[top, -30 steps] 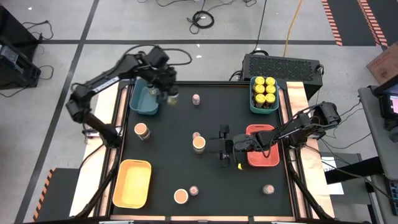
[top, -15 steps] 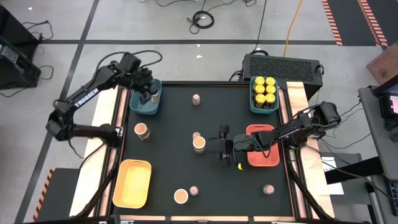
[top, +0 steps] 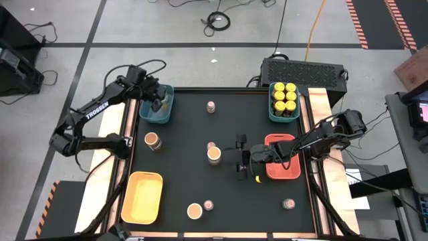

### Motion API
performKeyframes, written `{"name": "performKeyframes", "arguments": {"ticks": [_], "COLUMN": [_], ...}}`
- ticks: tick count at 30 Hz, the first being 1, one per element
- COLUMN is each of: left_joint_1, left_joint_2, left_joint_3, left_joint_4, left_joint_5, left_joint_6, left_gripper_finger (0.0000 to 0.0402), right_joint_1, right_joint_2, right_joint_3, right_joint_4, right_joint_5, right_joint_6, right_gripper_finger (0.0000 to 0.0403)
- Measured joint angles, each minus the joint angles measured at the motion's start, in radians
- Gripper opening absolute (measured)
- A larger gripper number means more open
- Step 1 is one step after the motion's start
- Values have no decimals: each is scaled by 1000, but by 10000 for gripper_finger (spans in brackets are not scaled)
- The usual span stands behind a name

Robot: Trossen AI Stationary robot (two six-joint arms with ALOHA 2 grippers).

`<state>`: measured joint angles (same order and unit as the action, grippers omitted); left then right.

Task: Sort spices by type
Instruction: Put the black spice bottle into the blue bin

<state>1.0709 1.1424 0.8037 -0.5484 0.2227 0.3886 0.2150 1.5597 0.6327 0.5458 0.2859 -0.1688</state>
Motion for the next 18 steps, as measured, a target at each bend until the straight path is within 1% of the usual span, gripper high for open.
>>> {"name": "performKeyframes", "arguments": {"ticks": [4,10,18], "left_joint_1": [16,22,22], "left_joint_2": [5,17,65], "left_joint_3": [-47,-83,-98], "left_joint_4": [49,96,103], "left_joint_5": [-56,-58,-66], "left_joint_6": [-17,-42,-44], "left_gripper_finger": [214,214,215], "right_joint_1": [0,0,0], "right_joint_2": [0,0,0], "right_joint_3": [0,0,0], "right_joint_4": [-6,-6,-6], "right_joint_5": [0,0,-1], "right_joint_6": [0,0,0], "right_gripper_finger": [260,260,260]}}
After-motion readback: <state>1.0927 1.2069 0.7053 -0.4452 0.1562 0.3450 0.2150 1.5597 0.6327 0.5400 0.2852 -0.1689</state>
